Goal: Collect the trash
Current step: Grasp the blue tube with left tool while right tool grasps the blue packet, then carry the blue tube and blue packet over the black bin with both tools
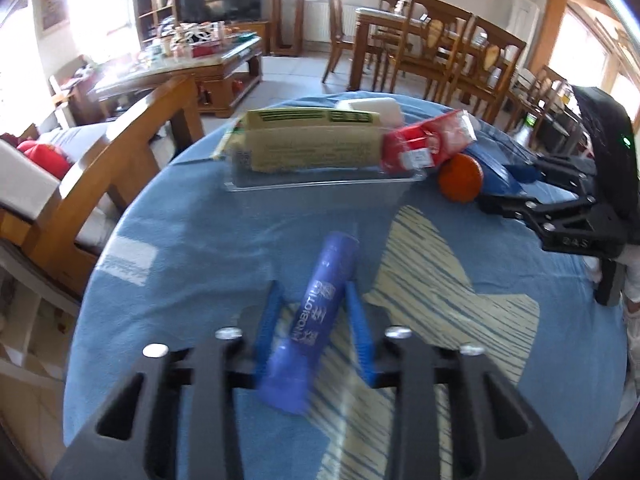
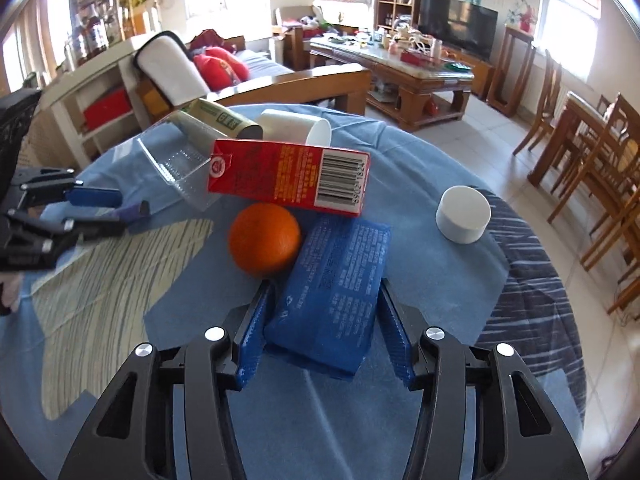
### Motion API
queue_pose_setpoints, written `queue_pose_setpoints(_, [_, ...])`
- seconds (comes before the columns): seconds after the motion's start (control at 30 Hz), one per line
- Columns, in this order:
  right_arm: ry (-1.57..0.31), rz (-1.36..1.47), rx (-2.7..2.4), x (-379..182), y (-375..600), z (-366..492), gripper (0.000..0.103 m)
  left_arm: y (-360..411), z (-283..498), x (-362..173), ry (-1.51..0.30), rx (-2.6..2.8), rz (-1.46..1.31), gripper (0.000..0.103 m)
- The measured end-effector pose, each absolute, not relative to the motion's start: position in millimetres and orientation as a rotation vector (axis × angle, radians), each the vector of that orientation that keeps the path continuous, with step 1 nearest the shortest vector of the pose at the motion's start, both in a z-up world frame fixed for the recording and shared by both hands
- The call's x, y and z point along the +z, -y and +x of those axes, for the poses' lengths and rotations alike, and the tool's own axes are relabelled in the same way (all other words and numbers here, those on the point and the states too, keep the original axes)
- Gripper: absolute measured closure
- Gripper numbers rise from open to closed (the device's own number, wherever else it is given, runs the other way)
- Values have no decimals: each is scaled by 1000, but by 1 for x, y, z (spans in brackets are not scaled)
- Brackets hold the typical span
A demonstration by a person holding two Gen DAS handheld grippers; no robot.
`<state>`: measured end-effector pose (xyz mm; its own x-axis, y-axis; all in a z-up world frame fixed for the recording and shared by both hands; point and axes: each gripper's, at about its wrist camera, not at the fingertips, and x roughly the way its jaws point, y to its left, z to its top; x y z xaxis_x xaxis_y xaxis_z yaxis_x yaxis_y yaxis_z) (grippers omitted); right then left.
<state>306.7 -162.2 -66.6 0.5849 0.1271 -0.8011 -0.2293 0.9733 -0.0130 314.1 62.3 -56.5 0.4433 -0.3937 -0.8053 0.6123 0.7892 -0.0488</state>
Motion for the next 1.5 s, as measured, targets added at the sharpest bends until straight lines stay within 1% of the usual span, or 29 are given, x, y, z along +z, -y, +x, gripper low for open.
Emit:
queue_pose_setpoints(0.03, [-923, -117, 210, -66, 163, 305, 57, -64, 314, -56, -921, -630, 257, 90])
queue_pose_setpoints(0.07, [-923, -113, 210, -66, 163, 304, 57, -68, 317, -55, -927, -628, 239, 94])
queue_pose_setpoints(0.13, [-924, -89, 215, -64, 164, 297, 57, -70, 319, -54, -936, -631, 214, 95])
queue_pose_setpoints(0.23, [-902, -59, 219, -56, 167, 280, 57, -74, 314, -50, -921, -618, 203, 96])
queue_pose_setpoints(0.4, [-846, 13, 242, -33, 179, 238, 57, -80, 291, -29, -862, -649, 162, 96])
queue_pose_setpoints(0.7, [-777, 66, 246, -6, 194, 163, 57, -52, 229, 7, -772, -714, 140, 95])
queue_pose_setpoints(0.93, [-719, 113, 217, 12, 215, 98, 57, -12, 171, 25, -710, -788, 147, 95])
queue_pose_setpoints(1.13, [-686, 142, 166, 22, 247, 38, 57, 43, 117, 35, -661, -894, 189, 95])
queue_pose_setpoints(1.5, [-655, 207, 36, 19, 311, -53, 57, 134, 59, 27, -655, -1073, 272, 95])
